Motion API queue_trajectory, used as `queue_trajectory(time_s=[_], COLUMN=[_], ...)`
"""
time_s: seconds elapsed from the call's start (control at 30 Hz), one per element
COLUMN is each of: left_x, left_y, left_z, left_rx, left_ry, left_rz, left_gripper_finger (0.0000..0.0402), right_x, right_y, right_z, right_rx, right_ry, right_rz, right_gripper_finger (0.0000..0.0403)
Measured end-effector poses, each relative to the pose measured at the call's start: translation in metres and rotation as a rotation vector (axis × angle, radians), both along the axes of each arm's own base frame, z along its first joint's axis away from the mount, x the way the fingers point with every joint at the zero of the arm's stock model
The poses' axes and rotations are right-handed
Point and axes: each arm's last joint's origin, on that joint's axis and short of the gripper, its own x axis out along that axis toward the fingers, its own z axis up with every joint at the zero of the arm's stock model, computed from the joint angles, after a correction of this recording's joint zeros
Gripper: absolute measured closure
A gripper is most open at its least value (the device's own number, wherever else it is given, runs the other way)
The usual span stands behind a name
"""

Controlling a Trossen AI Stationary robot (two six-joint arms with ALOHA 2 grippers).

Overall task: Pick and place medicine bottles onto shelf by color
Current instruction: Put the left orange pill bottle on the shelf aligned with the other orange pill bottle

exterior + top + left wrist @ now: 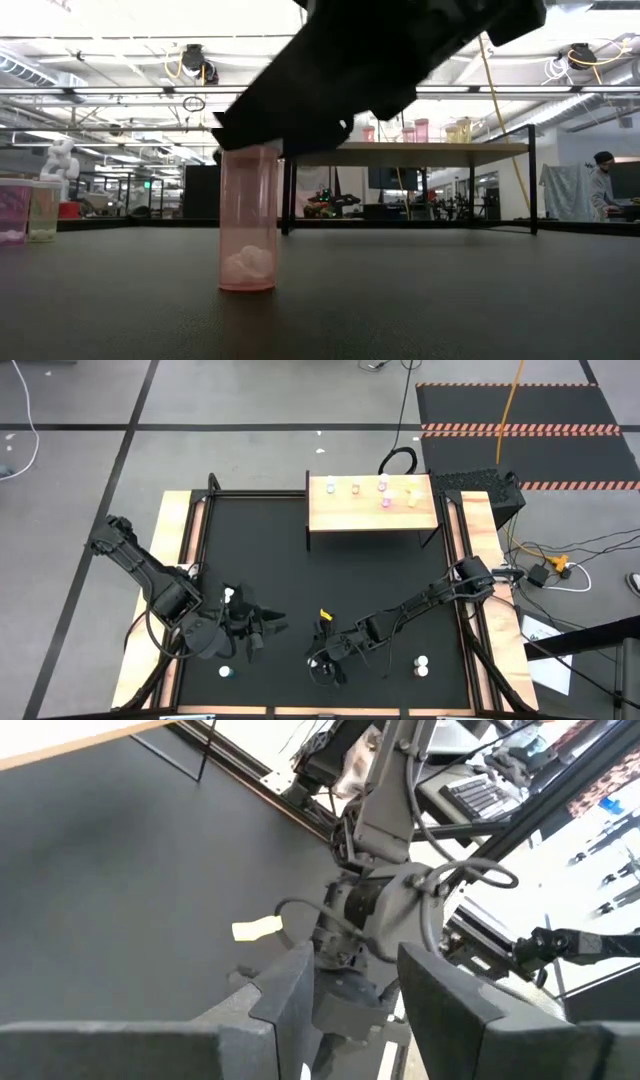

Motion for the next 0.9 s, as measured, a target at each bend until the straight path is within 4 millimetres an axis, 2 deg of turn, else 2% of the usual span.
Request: queue_trajectory(time_s=[0.17, 0.27, 0.43, 0.53, 0.73, 0.9], left_x=[-0.001, -0.002, -0.002, -0.002, -0.002, -0.002], left_y=[0.001, 0.001, 0.001, 0.001, 0.002, 0.002], left_z=[-0.002, -0.003, -0.003, -0.003, -0.003, -0.003], left_rx=[0.021, 0.034, 0.048, 0.048, 0.035, 0.017], left_ry=[0.025, 0.033, 0.034, 0.034, 0.032, 0.030], left_rz=[0.000, -0.004, -0.010, -0.010, -0.005, 0.004], left_gripper_finger=[0.0254, 0.0254, 0.0254, 0.0254, 0.0254, 0.0254], right_x=[-0.001, -0.001, -0.001, -0.003, -0.016, -0.032], right_y=[0.000, -0.001, -0.001, -0.003, -0.017, -0.039], right_z=[-0.001, -0.001, -0.001, 0.005, 0.039, 0.082], right_rx=[0.031, 0.038, 0.048, 0.052, 0.038, -0.023], right_ry=[0.028, 0.037, 0.043, 0.056, 0.100, 0.080], right_rz=[-0.001, -0.012, -0.022, -0.030, -0.061, -0.060], right_gripper_finger=[0.0274, 0.0292, 0.0288, 0.0279, 0.0287, 0.0287])
